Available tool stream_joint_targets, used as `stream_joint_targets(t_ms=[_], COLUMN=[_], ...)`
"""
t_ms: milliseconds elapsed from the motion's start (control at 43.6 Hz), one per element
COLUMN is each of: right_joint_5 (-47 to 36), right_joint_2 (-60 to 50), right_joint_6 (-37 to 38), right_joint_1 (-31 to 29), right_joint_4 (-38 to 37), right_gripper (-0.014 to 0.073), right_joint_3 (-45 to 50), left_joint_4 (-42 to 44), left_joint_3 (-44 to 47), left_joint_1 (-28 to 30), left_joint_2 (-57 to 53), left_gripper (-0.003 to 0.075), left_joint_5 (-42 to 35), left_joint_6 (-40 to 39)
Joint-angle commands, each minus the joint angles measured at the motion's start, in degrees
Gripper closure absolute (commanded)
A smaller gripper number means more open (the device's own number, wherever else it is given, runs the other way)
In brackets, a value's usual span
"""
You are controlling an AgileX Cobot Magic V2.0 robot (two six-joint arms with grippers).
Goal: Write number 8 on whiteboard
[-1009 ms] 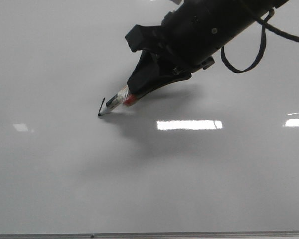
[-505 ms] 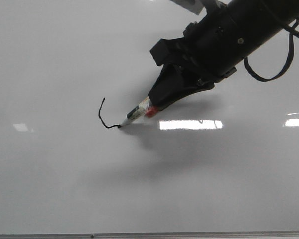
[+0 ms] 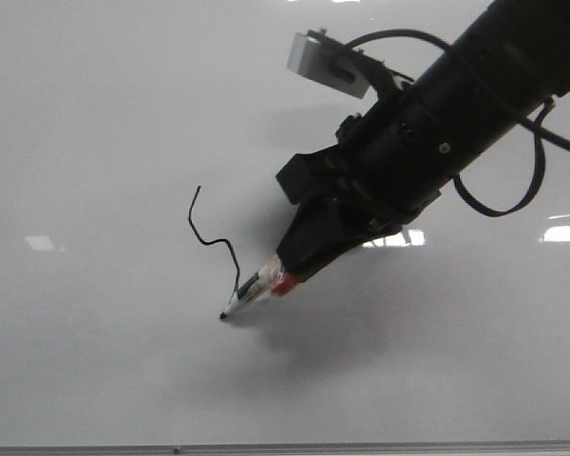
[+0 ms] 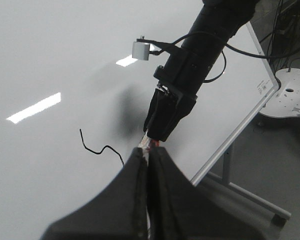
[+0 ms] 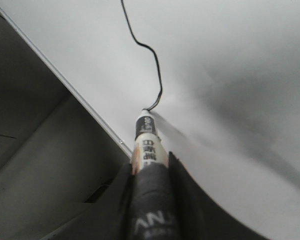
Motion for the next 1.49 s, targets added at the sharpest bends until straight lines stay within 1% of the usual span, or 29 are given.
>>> stream_joint_targets(t_ms=[0, 115, 229, 482, 642, 849, 964, 1147, 1285, 1468], right_joint_5=[-4.11, -4.24, -4.54, -6.16, -5.75, -1.72, -1.57, -3.58, -3.64, -4.67], right_joint_2=[-0.97, 0.10, 0.22, -1.60, -3.76, -5.99, -7.61, -8.93, -8.93, -8.81], right_joint_6=[-0.89, -0.89, -0.89, -0.89, -0.89, -0.89, -0.89, -0.89, -0.89, -0.89], right_joint_1=[1.61, 3.55, 3.88, 3.83, 1.89, -3.46, -5.23, -5.17, -5.06, -3.31], right_joint_4=[2.41, 3.37, 4.01, 3.65, 2.95, 2.89, 2.89, 2.89, 3.00, 3.00], right_gripper=[0.0661, 0.0661, 0.0661, 0.0661, 0.0661, 0.0661, 0.0661, 0.0661, 0.0661, 0.0661], right_joint_3=[-2.46, -4.99, -7.03, -7.13, -7.07, -7.07, -7.07, -7.32, -7.32, -8.91], left_joint_4=[-1.17, -1.17, -1.17, -1.17, -1.17, -1.17, -1.17, -1.17, -1.17, -1.17], left_joint_3=[-1.67, -1.67, -1.67, -1.67, -1.67, -1.67, -1.67, -1.67, -1.67, -1.67], left_joint_1=[0.15, 0.15, 0.15, 0.15, 0.15, 0.15, 0.15, 0.15, 0.15, 0.15], left_joint_2=[0.41, 0.41, 0.41, 0.41, 0.41, 0.41, 0.41, 0.41, 0.41, 0.41], left_gripper=[0.0741, 0.0741, 0.0741, 0.0741, 0.0741, 0.0741, 0.0741, 0.0741, 0.0741, 0.0741], left_joint_5=[-3.95, -3.95, -3.86, -3.86, -3.58, -3.58, -3.58, -3.58, -3.58, -3.58], left_joint_6=[-0.65, -0.65, -0.65, -0.65, -0.65, -0.65, -0.65, -0.65, -0.65, -0.65])
